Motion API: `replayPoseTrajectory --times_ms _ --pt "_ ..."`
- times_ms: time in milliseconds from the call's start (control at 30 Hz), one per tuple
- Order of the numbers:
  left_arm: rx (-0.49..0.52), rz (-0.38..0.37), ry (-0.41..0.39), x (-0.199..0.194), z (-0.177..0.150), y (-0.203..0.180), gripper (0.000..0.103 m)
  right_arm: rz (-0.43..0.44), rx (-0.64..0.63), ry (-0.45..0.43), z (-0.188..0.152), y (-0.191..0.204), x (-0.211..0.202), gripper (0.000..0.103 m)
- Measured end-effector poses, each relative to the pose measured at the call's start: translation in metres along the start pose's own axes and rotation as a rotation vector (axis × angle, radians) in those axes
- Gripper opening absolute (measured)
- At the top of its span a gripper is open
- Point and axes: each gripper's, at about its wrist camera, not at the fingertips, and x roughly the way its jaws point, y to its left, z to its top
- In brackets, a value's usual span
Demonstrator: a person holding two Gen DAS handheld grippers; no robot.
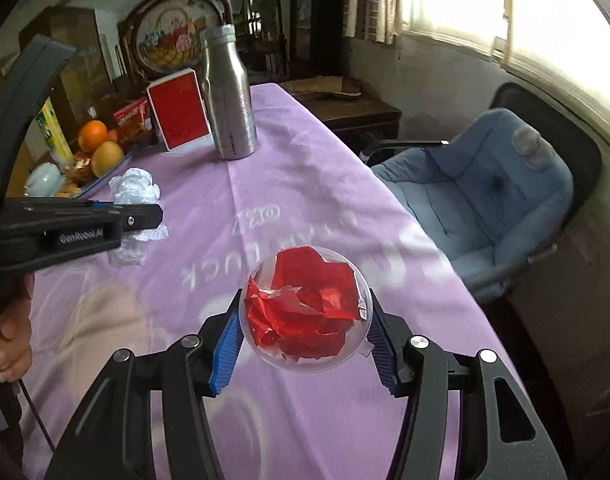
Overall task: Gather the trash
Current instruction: 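Grasp the crumpled white plastic bag with the left tool and lift it, then carry the clear cup and white plastic bag with both tools over the red basket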
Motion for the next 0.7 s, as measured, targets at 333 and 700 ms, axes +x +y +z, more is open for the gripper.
replayPoseTrajectory --times_ms 333,700 --pt "0.022 -0.066 0.014 -0.022 -0.088 -0.036 0.019 -0.004 0.064 0.035 -0.104 -0.028 -0.06 0.056" --pt "0.176 -0.07 0.012 -0.029 -0.142 -0.111 0.018 -0.002 0.166 0.005 -0.164 -0.066 -0.097 0.056"
